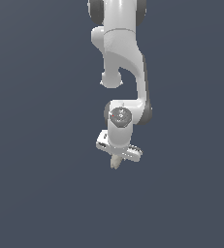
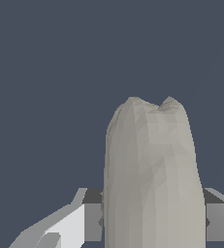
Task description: Pick up the object and move it to a goal position.
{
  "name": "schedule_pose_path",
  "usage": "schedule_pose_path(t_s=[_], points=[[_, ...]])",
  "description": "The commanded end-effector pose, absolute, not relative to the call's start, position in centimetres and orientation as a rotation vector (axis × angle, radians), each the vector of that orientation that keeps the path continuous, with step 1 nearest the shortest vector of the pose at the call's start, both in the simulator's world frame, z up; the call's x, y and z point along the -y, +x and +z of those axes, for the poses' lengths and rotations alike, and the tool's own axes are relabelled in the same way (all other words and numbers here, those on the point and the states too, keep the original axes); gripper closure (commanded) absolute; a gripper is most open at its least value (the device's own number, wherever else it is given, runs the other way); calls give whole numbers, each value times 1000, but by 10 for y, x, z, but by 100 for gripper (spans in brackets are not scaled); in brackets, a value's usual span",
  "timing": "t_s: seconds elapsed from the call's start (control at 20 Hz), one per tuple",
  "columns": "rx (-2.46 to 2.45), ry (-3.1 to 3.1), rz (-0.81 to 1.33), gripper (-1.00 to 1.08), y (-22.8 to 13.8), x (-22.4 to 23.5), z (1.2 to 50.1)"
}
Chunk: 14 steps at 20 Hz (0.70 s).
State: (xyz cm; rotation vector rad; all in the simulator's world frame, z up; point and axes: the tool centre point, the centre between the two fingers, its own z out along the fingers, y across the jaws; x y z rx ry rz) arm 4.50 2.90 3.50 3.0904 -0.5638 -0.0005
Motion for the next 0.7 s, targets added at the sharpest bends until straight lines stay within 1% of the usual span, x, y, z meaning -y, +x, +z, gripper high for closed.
schedule_pose_path(t_s=[0.0, 0.35, 0.65], points=[[564, 3090, 0, 108, 45, -29, 35], [564, 3090, 0, 108, 41, -24, 51], [564, 3091, 0, 108, 33, -14, 85]])
